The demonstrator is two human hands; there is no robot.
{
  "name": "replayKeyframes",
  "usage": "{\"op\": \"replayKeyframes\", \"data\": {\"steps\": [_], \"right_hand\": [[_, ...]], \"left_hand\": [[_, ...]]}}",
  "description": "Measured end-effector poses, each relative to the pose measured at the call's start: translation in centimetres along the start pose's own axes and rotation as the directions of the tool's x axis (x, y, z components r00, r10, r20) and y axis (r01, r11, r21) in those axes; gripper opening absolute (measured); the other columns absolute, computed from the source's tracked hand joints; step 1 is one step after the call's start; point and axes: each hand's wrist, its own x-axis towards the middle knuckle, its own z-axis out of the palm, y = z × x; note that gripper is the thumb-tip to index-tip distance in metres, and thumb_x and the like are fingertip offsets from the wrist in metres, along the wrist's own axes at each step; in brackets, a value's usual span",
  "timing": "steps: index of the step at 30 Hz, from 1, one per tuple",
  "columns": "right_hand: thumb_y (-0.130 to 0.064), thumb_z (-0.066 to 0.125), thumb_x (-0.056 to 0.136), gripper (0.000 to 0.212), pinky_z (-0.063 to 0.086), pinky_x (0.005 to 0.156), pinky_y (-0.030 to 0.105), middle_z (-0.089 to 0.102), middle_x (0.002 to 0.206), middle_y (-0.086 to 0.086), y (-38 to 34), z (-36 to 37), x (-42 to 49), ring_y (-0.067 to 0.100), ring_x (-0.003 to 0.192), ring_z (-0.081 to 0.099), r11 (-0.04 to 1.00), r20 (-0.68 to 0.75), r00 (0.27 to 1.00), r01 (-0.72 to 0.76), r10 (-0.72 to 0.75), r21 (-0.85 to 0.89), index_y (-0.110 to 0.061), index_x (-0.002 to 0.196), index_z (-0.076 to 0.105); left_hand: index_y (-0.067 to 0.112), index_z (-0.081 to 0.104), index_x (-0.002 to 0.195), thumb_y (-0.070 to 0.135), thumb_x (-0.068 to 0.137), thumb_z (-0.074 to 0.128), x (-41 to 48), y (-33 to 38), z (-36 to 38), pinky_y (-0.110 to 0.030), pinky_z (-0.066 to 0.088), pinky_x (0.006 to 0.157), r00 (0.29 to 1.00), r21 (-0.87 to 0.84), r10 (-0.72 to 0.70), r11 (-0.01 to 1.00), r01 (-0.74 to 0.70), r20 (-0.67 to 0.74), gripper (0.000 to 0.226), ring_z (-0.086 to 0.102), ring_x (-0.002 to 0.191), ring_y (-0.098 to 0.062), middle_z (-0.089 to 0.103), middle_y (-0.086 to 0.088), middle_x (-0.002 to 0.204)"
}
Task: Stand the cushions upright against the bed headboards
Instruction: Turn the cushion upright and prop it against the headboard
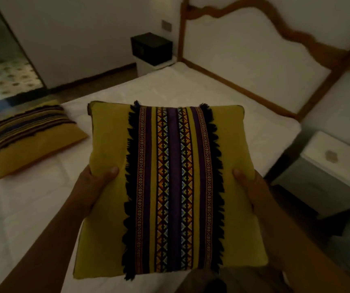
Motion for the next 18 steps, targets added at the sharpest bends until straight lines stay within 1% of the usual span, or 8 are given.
{"op": "replayKeyframes", "data": {"steps": [2, 5, 7, 9, 12, 14, 16, 18], "right_hand": [[-0.059, 0.077, 0.068, 0.071, 0.062, 0.062, 0.038, 0.073, 0.112, 0.005, -0.2, -4.3, 1.7, 0.027, 0.088, 0.075, 0.999, -0.026, 1.000, -0.004, 0.006, 0.049, -0.027, 0.129, 0.059], [-0.061, 0.078, 0.066, 0.073, 0.061, 0.057, 0.035, 0.072, 0.110, 0.001, -0.6, -10.8, 4.1, 0.024, 0.087, 0.076, 0.997, -0.066, 0.998, -0.021, 0.026, 0.079, -0.031, 0.129, 0.058], [-0.059, 0.077, 0.068, 0.063, 0.059, 0.050, 0.031, 0.073, 0.103, -0.003, -1.2, -14.7, 5.4, 0.018, 0.078, 0.076, 0.995, -0.103, 0.994, -0.026, 0.035, 0.092, -0.033, 0.122, 0.059], [-0.058, 0.075, 0.067, 0.048, 0.056, 0.044, 0.026, 0.071, 0.094, -0.007, -2.0, -17.9, 6.5, 0.011, 0.065, 0.075, 0.995, -0.126, 0.991, -0.030, 0.043, 0.100, -0.039, 0.108, 0.059], [-0.056, 0.072, 0.066, 0.037, 0.052, 0.038, 0.022, 0.067, 0.087, -0.009, -3.1, -21.8, 7.7, 0.007, 0.056, 0.071, 0.994, -0.148, 0.988, -0.033, 0.048, 0.103, -0.042, 0.096, 0.055], [-0.052, 0.073, 0.071, 0.038, 0.050, 0.035, 0.019, 0.066, 0.087, -0.007, -3.6, -24.1, 8.7, 0.007, 0.054, 0.071, 0.995, -0.198, 0.979, -0.019, 0.039, 0.099, -0.036, 0.101, 0.058], [-0.050, 0.072, 0.078, 0.046, 0.050, 0.036, 0.019, 0.067, 0.090, -0.005, -3.8, -25.9, 9.8, 0.015, 0.065, 0.071, 0.996, -0.245, 0.969, -0.011, 0.033, 0.092, -0.029, 0.117, 0.057], [-0.049, 0.072, 0.079, 0.056, 0.052, 0.039, 0.020, 0.069, 0.097, -0.002, -4.1, -27.3, 11.1, 0.019, 0.077, 0.070, 0.995, -0.265, 0.964, -0.003, 0.029, 0.099, -0.024, 0.127, 0.057]], "left_hand": [[0.034, 0.061, 0.119, 0.055, 0.066, 0.080, 0.9, 1.7, 4.7, -0.033, 0.061, 0.058, 1.000, 0.001, 0.016, 1.000, -0.016, 0.012, 0.060, 0.076, 0.080, -0.018, 0.074, -0.001, 0.104], [0.027, 0.058, 0.128, 0.050, 0.069, 0.079, 2.4, 3.9, 11.8, -0.034, 0.061, 0.060, 0.998, 0.016, 0.045, 0.999, -0.046, 0.046, 0.067, 0.076, 0.084, -0.021, 0.074, -0.004, 0.108], [0.026, 0.056, 0.130, 0.050, 0.068, 0.079, 3.2, 5.5, 16.1, -0.037, 0.061, 0.064, 0.996, 0.028, 0.055, 0.998, -0.057, 0.068, 0.070, 0.075, 0.088, -0.023, 0.073, -0.003, 0.109], [0.026, 0.056, 0.130, 0.051, 0.067, 0.079, 4.2, 6.9, 19.8, -0.040, 0.061, 0.067, 0.995, 0.023, 0.060, 0.998, -0.063, 0.084, 0.072, 0.074, 0.090, -0.025, 0.072, -0.002, 0.110], [0.024, 0.054, 0.133, 0.051, 0.066, 0.079, 5.4, 8.8, 24.3, -0.043, 0.061, 0.070, 0.990, 0.032, 0.076, 0.996, -0.081, 0.120, 0.076, 0.072, 0.093, -0.027, 0.071, -0.003, 0.113], [0.023, 0.053, 0.134, 0.050, 0.066, 0.079, 6.4, 10.0, 26.8, -0.041, 0.060, 0.069, 0.985, 0.031, 0.094, 0.995, -0.099, 0.148, 0.078, 0.072, 0.094, -0.026, 0.071, -0.003, 0.113], [0.024, 0.052, 0.135, 0.051, 0.065, 0.079, 7.8, 11.1, 29.2, -0.045, 0.060, 0.073, 0.980, 0.040, 0.103, 0.993, -0.111, 0.170, 0.080, 0.071, 0.096, -0.027, 0.070, -0.002, 0.114], [0.025, 0.053, 0.135, 0.049, 0.067, 0.079, 9.4, 11.9, 31.3, -0.049, 0.060, 0.078, 0.974, 0.031, 0.113, 0.992, -0.121, 0.196, 0.077, 0.071, 0.097, -0.028, 0.070, -0.003, 0.116]]}}
